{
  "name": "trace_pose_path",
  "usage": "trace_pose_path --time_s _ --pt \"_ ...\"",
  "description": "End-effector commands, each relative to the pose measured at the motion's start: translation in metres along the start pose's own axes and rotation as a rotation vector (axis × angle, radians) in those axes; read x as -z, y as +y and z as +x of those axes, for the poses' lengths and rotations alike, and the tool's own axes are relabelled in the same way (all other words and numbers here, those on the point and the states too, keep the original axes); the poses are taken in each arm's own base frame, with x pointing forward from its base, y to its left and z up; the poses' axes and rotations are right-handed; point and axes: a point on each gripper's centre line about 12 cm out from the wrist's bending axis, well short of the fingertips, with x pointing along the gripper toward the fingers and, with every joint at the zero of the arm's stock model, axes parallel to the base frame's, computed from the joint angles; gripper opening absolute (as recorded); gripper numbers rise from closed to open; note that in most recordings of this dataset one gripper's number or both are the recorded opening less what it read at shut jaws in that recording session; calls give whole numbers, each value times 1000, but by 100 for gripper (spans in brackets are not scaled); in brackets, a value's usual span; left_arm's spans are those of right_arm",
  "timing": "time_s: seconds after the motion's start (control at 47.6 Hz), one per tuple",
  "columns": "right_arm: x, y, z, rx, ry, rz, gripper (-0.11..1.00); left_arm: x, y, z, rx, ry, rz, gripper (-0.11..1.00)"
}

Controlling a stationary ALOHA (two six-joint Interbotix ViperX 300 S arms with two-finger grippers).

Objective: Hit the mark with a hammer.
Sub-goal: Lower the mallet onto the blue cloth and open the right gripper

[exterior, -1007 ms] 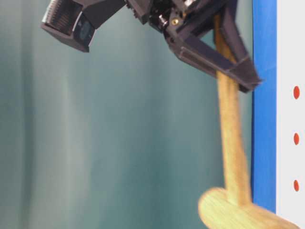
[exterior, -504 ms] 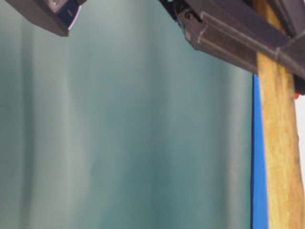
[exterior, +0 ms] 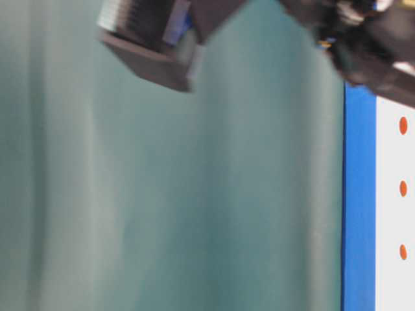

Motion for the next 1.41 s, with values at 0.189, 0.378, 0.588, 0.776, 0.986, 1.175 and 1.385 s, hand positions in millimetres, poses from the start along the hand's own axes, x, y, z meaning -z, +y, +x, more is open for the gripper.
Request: trace_pose_path --time_s 0.189,0.378,0.588,0.776,0.986,1.175,1.385 --pt "0 2 6 6 -3 -3 7 -4 0 1 0 -16 2 83" --pt "7 -6 7 23 17 -4 7 -4 0 1 1 -15 1 83" --pt "16 -6 10 13 61 -12 7 -5 0 0 1 -17 0 83" --pt "27 -9 17 23 96 -17 7 -4 0 1 0 -16 -1 83" --pt "40 -13 27 42 130 -18 7 -4 0 1 1 -14 -2 83" --pt "41 -13 28 42 134 -19 8 -4 0 1 -1 -14 -2 83" --pt "36 -11 25 35 120 -12 46 -3 0 0 1 -14 -2 83"
